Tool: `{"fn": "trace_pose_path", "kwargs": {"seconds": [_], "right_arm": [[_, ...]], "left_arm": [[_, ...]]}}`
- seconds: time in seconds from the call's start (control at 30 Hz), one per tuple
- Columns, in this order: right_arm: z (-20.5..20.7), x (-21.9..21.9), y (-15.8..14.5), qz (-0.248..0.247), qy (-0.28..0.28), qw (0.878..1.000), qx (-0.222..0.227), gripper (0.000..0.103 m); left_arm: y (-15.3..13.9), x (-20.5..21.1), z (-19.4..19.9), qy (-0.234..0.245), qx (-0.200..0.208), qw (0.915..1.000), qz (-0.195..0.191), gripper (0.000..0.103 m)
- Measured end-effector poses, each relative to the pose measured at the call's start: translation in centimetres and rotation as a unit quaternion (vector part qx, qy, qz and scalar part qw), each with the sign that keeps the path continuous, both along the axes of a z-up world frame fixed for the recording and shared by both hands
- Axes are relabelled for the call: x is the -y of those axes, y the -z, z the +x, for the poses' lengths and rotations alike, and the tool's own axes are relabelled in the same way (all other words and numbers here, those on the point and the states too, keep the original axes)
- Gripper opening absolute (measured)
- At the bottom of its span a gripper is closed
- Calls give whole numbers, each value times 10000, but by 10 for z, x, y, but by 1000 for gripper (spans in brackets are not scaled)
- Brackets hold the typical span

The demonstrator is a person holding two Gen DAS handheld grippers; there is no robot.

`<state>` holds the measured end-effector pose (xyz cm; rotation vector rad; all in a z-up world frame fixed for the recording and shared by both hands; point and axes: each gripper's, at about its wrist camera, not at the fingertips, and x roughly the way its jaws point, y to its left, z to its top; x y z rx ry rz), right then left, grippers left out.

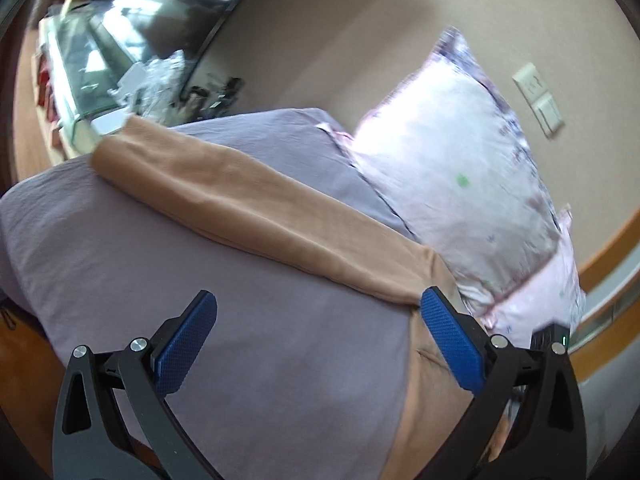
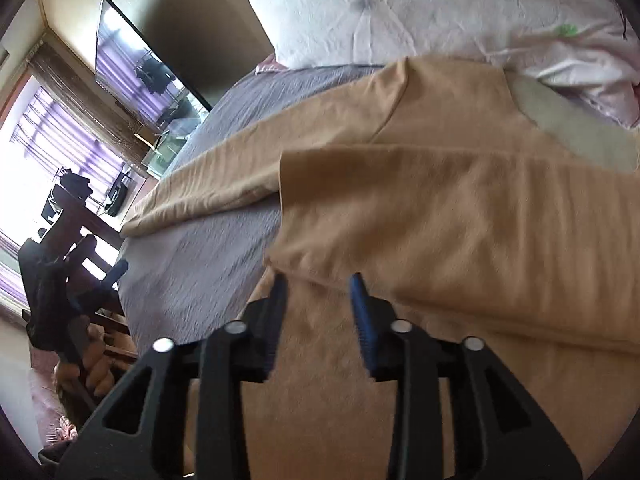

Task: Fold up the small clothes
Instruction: 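Grasp the other sleeve with the left gripper and fold it across the body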

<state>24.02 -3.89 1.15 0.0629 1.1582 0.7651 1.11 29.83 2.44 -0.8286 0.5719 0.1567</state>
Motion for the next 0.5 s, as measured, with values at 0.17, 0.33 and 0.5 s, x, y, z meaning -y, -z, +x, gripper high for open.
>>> {"fn": "trace_pose_path", "kwargs": {"seconds": [0.17, 0.33, 0.5], "right_arm": [[1, 53, -42, 580, 609, 9944, 642, 80], [-16, 83, -54, 752, 866, 9908, 725, 86], [-30, 110, -52, 1104, 948, 9878, 563, 88]], "left_arm": [[16, -48, -6, -601, -105, 9966, -549, 102], [20, -74, -10, -1122, -107, 9883, -1029, 101], [21, -90, 0, -1457, -406, 9779, -1442, 98]]}}
